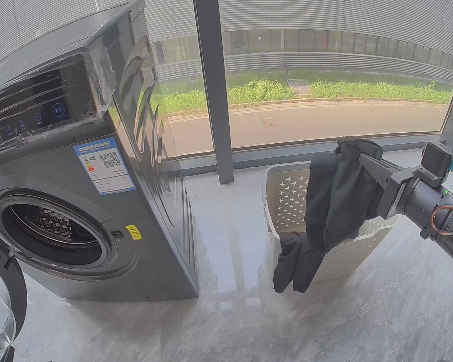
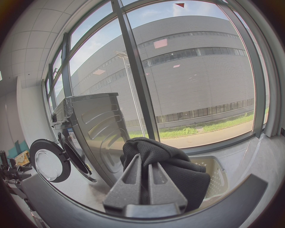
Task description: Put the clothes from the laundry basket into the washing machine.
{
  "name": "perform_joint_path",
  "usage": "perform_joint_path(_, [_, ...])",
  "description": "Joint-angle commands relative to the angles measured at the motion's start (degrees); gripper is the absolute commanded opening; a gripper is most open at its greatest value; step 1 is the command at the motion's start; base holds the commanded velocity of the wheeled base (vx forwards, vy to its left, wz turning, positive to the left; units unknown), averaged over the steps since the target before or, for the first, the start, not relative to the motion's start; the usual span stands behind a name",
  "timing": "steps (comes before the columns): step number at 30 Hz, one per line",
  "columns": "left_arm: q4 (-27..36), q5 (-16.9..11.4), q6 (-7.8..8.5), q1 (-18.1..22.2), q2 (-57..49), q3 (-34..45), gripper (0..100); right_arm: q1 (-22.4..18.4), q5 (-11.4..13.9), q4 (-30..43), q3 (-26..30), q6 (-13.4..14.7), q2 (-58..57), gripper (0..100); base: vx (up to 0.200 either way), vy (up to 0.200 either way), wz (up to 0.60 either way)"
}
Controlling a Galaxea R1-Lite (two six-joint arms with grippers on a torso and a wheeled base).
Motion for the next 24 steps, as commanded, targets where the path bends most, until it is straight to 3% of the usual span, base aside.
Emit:
perform_joint_path(1, [0.00, 0.02, -0.06, -0.02, -0.93, 0.84, 100, 0.01, -0.01, 0.00, -0.03, 0.01, 0.07, 0, -0.200, 0.000, 0.00])
perform_joint_path(18, [0.00, 0.02, -0.15, -0.02, -0.93, 0.84, 100, 0.01, -0.01, 0.00, 0.15, 0.01, 0.07, 0, -0.200, 0.000, 0.00])
perform_joint_path(24, [0.09, 0.02, -0.06, -0.02, -0.93, 0.84, 100, 0.18, 0.08, -0.09, 0.33, 0.01, -0.02, 0, 0.000, 0.000, 0.00])
